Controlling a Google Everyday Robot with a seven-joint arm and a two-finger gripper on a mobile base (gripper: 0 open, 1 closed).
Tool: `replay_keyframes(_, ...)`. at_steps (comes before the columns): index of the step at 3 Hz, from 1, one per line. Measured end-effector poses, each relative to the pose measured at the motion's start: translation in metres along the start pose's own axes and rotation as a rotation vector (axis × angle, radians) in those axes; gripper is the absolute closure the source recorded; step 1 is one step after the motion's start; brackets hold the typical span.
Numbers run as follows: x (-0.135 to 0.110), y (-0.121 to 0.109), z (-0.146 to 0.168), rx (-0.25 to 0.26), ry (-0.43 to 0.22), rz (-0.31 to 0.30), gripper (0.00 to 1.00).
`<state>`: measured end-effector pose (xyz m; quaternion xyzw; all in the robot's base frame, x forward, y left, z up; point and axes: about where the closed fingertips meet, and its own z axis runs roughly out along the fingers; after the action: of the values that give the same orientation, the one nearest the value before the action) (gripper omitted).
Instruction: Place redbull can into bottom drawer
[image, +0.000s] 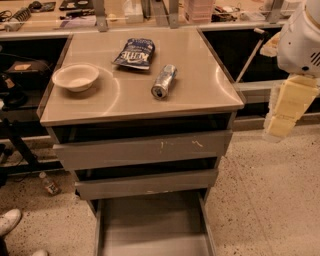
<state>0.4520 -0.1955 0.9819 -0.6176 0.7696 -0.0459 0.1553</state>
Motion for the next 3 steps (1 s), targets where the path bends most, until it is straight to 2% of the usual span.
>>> replay_keyframes(1, -0.001, 0.000, -0.001, 0.004, -0.003, -0.012, 0.00)
replay_keyframes(2, -0.002, -0.004, 0.010, -0.035, 0.007, 0.076, 0.00)
replay_keyframes(3, -0.012, -0.020, 0.039, -0.101, 0.031, 0.235, 0.00)
